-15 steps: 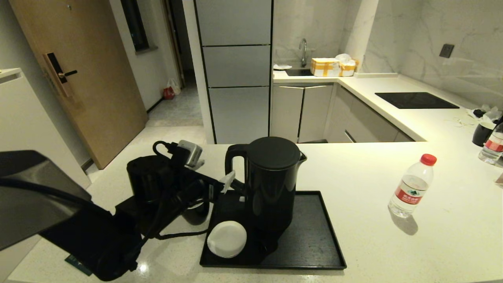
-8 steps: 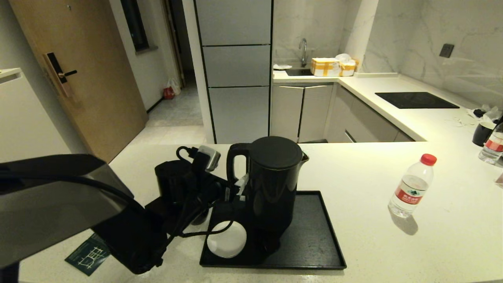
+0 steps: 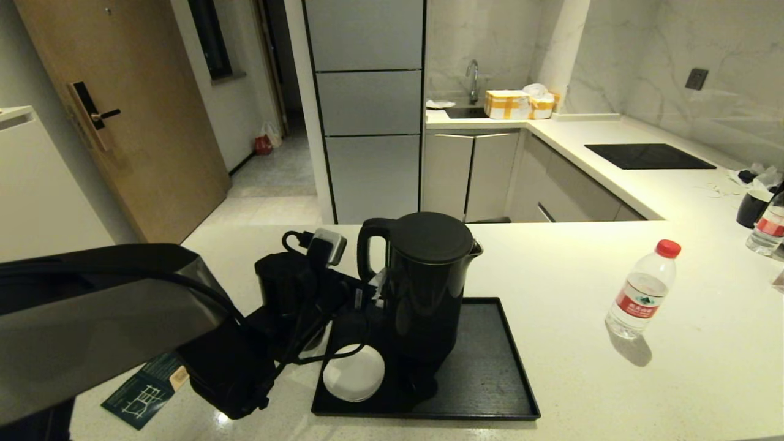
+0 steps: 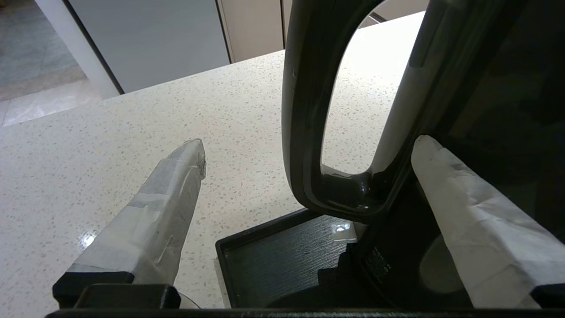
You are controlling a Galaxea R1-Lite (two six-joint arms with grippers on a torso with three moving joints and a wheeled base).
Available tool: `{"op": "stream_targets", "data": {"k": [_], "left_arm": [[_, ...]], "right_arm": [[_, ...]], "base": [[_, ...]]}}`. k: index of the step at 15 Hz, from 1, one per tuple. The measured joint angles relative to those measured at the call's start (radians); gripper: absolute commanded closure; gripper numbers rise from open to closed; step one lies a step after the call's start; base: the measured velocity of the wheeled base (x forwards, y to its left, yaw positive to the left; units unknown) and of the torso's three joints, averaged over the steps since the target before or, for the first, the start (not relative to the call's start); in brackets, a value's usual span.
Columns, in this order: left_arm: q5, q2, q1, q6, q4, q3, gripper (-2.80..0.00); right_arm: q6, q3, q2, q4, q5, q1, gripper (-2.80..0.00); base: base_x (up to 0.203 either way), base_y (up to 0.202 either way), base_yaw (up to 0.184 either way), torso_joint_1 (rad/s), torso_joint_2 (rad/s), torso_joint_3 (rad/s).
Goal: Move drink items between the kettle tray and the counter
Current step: Pick up the kettle
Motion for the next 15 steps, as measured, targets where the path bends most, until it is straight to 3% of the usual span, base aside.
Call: {"op": "stream_targets", "data": {"k": [9,15], "left_arm": [[-0.031,0.040,0.062,-0.002,-0.001,-0.032,-2.80],[-0.104,0.083,0.092,0.001,0.052,-0.141,-2.80]], "right_arm": [[-0.001,0.000,0.000,0.000,0.000,0.000,0.00],[0.000,0.000,0.000,0.000,0.000,0.000,0.00]], "base": [[0.000,0.000,0.000,0.000,0.00,0.000],[0.000,0.000,0.000,0.000,0.00,0.000]]}}
